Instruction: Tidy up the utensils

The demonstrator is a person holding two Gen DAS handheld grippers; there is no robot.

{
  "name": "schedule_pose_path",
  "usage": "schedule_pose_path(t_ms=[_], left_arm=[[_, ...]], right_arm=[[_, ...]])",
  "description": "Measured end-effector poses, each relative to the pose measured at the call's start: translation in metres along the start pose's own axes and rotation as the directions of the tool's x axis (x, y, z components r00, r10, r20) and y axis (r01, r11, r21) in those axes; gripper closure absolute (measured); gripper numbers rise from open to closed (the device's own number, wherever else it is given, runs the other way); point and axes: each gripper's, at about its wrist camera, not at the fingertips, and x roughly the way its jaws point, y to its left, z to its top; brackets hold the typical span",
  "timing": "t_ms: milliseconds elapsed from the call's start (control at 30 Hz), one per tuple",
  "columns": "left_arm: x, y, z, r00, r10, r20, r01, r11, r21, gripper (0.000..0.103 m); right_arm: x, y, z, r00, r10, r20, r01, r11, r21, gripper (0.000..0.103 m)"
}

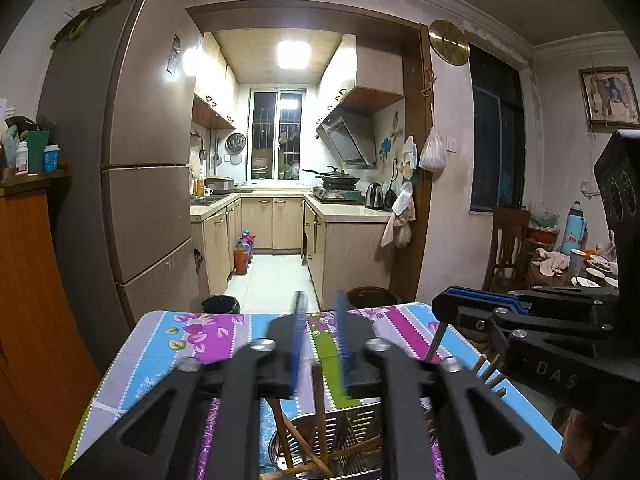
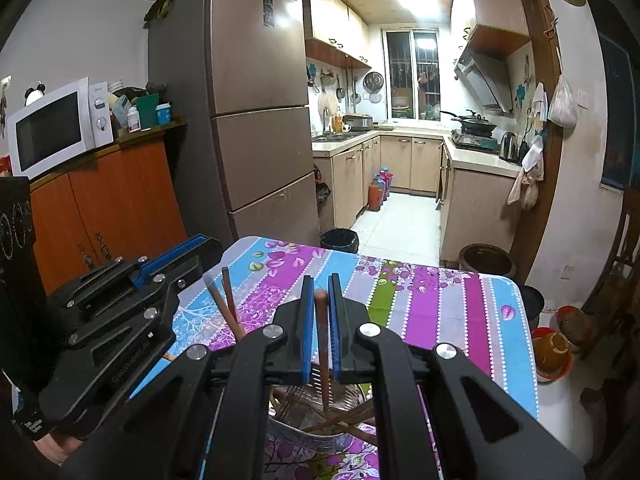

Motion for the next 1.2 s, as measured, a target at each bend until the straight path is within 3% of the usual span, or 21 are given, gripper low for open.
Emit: schedule_pose_path(t_ms=[67,267,467,733,900,1033,1200], left_arm=[[0.000,-0.001,0.002,1.000,0.005,0.005,-0.005,1.000,-0.001,0.068],[-0.008,0.001,0.003,1.000,0.021,0.016,-0.021,1.000,-0.010,0.060],[-0.048,0.005,-0.001,0.996,0.057,0.070,-0.057,0.998,-0.012,0.029],[-0.123,0.020,-0.022,0.985,0.110,0.132,-0.104,0.993,-0.051,0.005],[-0.182,0.028,-0.047,0.971,0.163,0.177,-0.154,0.986,-0.065,0.005],[-0.233,0.023,-0.077,0.952,0.229,0.203,-0.208,0.971,-0.118,0.005],[-0.280,0.002,-0.112,0.963,0.207,0.171,-0.198,0.978,-0.070,0.005]], right_arm=[[-0.005,0.001,0.001,1.000,0.014,0.014,-0.014,1.000,0.006,0.059],[-0.027,0.010,0.004,0.998,0.011,0.068,-0.011,1.000,-0.009,0.035],[-0.077,0.017,-0.009,0.985,-0.004,0.174,0.003,1.000,0.003,0.006],[-0.146,0.032,-0.056,0.961,-0.041,0.273,0.043,0.999,-0.002,0.006],[-0.195,0.043,-0.106,0.947,-0.044,0.319,0.034,0.999,0.035,0.006],[-0.224,0.057,-0.144,0.942,-0.111,0.316,0.095,0.993,0.064,0.005],[-0.247,0.079,-0.185,0.933,-0.205,0.297,0.187,0.978,0.088,0.005]])
